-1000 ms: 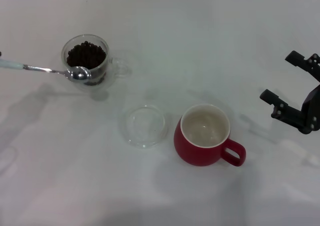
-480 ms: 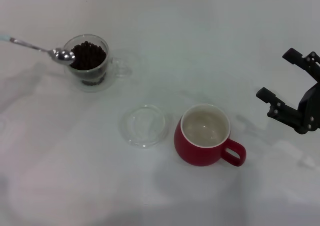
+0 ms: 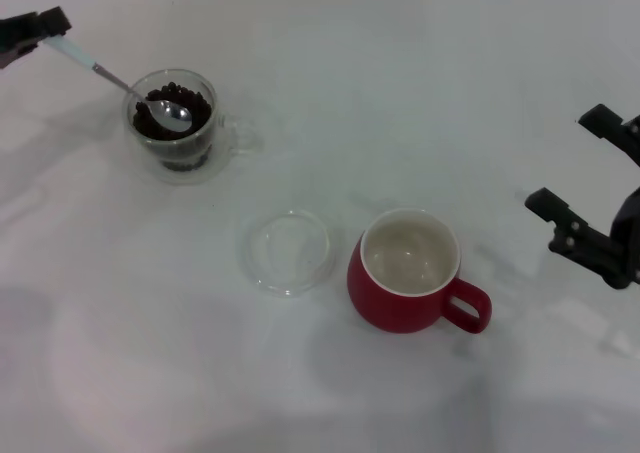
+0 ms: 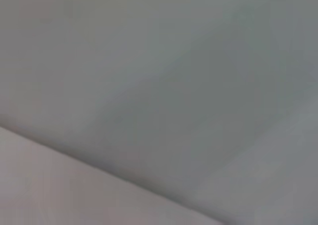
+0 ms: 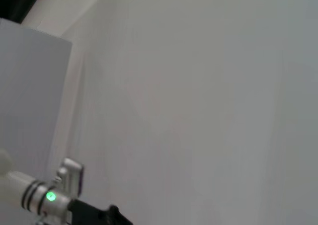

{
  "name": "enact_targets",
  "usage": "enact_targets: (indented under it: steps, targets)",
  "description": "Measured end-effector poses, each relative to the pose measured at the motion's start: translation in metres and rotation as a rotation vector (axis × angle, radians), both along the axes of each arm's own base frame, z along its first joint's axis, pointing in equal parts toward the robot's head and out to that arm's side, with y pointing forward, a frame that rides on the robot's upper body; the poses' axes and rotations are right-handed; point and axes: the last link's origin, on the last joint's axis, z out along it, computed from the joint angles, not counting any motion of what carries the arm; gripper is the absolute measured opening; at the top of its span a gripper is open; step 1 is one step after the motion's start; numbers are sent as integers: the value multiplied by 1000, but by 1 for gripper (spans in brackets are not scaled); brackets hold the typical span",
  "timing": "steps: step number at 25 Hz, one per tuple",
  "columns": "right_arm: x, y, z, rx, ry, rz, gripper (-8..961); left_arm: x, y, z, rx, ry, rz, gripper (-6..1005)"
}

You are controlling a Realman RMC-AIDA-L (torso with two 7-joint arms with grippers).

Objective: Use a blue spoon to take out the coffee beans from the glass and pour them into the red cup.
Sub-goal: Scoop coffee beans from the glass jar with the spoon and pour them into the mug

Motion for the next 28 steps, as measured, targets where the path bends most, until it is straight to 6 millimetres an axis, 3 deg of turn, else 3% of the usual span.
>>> enact_targets:
  steps: [6, 12, 28]
  targets:
    - [0, -6, 1, 5, 16, -2, 876, 8, 18, -9, -26, 72, 20, 127]
    - [1, -7, 1, 6, 19, -8, 876, 5, 24, -23, -40, 108, 61, 127]
    - [-1, 1, 0, 6, 11, -9, 876, -10, 2, -33, -33, -83, 181, 125]
